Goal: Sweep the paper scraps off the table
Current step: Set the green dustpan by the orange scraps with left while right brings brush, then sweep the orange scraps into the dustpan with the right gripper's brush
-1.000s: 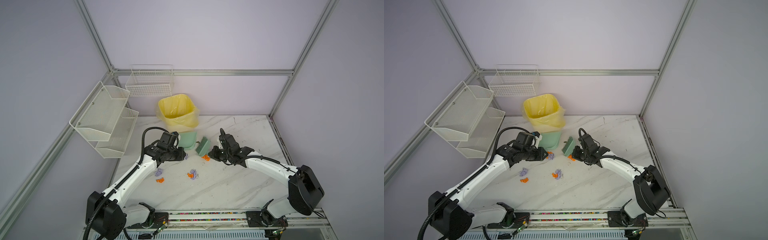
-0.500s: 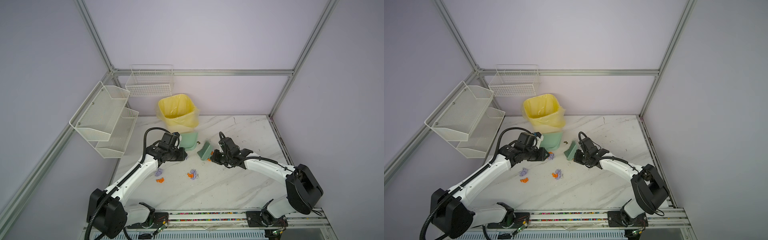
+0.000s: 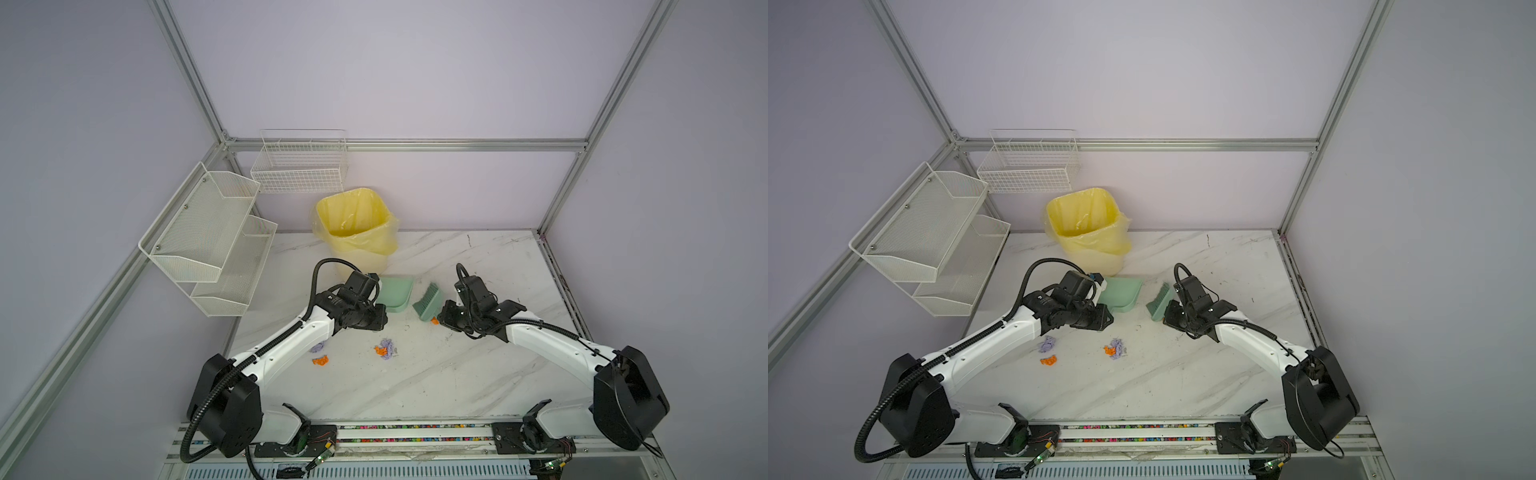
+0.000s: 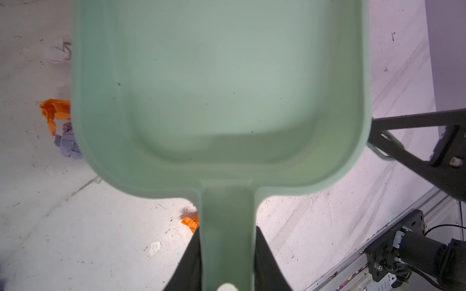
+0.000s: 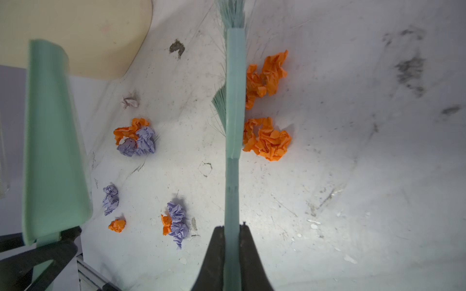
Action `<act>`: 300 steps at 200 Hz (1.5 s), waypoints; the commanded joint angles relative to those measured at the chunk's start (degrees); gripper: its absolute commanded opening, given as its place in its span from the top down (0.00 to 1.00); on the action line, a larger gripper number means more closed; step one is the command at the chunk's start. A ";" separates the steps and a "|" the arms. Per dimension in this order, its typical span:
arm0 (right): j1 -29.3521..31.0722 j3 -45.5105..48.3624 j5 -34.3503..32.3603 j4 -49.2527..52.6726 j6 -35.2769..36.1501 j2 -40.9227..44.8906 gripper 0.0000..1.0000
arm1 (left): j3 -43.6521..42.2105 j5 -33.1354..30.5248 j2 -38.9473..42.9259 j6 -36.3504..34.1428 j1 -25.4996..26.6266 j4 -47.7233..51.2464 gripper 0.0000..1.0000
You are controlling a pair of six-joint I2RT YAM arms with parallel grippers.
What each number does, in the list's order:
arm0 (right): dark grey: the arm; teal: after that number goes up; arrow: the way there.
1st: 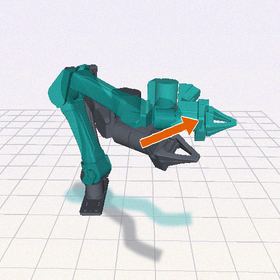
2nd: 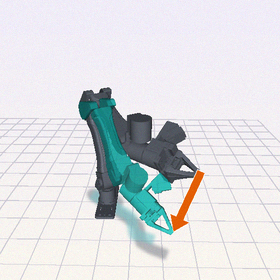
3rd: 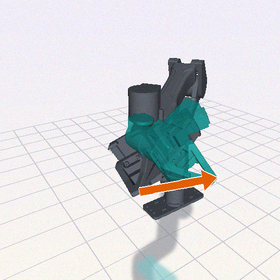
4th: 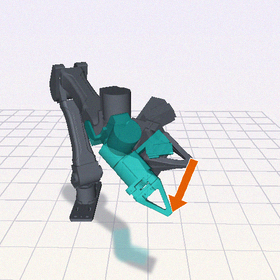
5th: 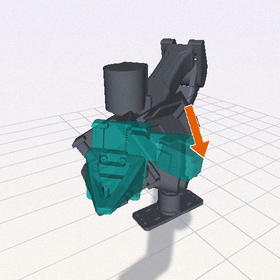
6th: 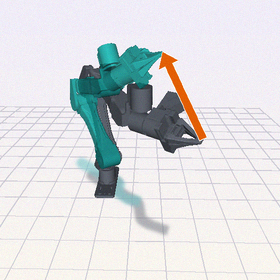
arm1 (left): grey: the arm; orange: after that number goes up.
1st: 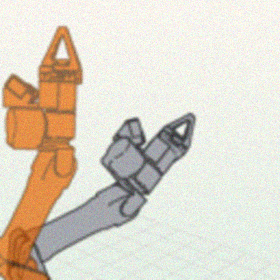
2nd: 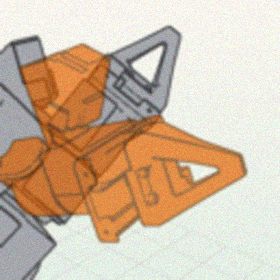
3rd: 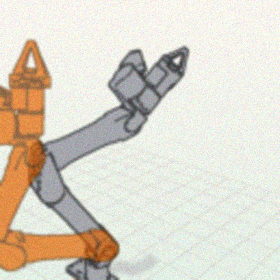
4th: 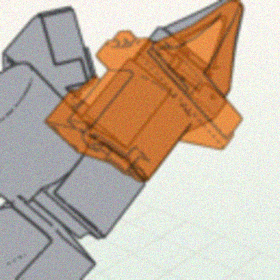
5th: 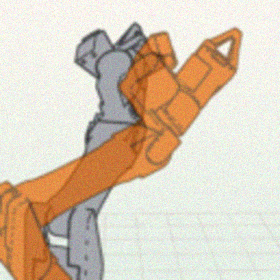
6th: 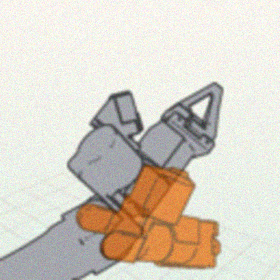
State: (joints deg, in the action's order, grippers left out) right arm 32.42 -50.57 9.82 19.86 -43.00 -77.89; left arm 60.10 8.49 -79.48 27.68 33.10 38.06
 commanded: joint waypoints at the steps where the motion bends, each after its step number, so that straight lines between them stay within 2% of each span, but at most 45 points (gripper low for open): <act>1: -2.62 1.25 -0.83 6.24 2.94 3.17 1.00 | 0.62 -1.26 -0.61 -2.00 0.90 -2.29 0.85; 44: -4.44 0.78 0.77 9.91 5.04 8.11 1.00 | -0.05 -0.93 -3.18 -4.38 1.35 -2.21 0.85; 97: -4.64 -9.50 -0.09 13.67 8.02 10.25 1.00 | 1.24 -1.80 -4.09 -4.71 2.87 -2.07 0.85; 139: -5.69 -16.55 -6.30 22.43 13.73 6.64 1.00 | 4.35 -3.03 -6.40 -5.36 5.75 0.77 0.86; 183: -6.40 -19.94 -11.71 28.00 17.44 3.87 1.00 | 7.14 -4.97 -9.06 -6.41 9.27 3.35 0.85; 207: -6.50 -21.73 -13.38 29.12 19.58 1.85 1.00 | 7.80 -5.06 -9.79 -6.41 10.65 4.01 0.85; 228: -6.47 -23.88 -17.63 30.47 20.92 -0.38 1.00 | 8.19 -5.75 -9.90 -6.33 12.11 4.41 0.85; 300: -6.49 -32.22 -27.78 33.08 33.32 -10.98 1.00 | 9.14 -6.15 -11.54 -4.86 15.06 4.74 0.85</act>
State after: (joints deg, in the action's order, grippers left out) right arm 26.24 -78.48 -11.42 49.71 -15.25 -85.38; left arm 63.13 2.74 -90.28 22.92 47.46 42.94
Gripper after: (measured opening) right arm 0.112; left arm 0.249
